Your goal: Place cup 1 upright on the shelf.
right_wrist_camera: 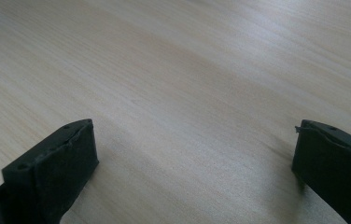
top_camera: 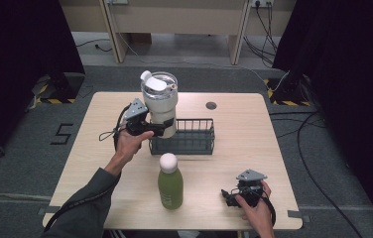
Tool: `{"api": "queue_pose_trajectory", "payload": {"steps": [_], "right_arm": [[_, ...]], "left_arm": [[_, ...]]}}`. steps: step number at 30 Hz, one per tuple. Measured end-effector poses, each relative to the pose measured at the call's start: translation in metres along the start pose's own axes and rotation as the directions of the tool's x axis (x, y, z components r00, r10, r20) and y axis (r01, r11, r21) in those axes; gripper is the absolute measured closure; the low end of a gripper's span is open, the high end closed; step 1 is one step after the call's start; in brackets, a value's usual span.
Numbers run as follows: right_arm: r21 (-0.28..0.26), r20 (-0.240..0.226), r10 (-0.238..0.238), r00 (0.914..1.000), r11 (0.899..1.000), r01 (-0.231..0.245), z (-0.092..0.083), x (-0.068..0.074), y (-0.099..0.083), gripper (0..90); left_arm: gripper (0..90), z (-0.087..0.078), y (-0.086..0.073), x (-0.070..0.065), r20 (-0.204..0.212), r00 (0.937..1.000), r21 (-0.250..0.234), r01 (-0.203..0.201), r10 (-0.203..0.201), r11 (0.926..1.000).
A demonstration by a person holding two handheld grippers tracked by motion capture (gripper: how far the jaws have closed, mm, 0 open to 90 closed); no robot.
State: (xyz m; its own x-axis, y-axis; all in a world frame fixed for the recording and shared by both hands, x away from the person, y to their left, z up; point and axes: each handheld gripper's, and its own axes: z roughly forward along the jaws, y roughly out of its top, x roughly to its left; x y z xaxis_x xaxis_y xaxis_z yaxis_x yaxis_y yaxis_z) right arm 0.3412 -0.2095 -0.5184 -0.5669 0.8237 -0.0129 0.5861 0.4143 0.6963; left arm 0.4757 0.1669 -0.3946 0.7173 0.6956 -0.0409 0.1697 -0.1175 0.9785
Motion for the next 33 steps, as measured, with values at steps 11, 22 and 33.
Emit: {"api": "queue_pose_trajectory", "payload": {"steps": [11, 22, 33], "right_arm": [[0.000, 0.000, 0.000, 1.0000, 1.000, 0.000, 0.000, 0.000, 0.000, 0.3], [0.000, 0.000, 0.000, 1.0000, 1.000, 0.000, 0.000, 0.000, 0.000, 0.3], [0.000, 0.000, 0.000, 1.0000, 1.000, 0.000, 0.000, 0.000, 0.000, 0.3]], "left_arm": [[11.1, 0.009, -0.008, 0.003, -0.010, 0.9999, 0.009, 0.005, -0.004, 1.0000], [11.1, 0.015, -0.012, 0.007, -0.026, 0.9996, 0.009, 0.014, -0.013, 0.9999], [11.1, 0.019, -0.017, 0.009, -0.036, 0.9992, 0.012, 0.017, -0.017, 0.9998]]}}
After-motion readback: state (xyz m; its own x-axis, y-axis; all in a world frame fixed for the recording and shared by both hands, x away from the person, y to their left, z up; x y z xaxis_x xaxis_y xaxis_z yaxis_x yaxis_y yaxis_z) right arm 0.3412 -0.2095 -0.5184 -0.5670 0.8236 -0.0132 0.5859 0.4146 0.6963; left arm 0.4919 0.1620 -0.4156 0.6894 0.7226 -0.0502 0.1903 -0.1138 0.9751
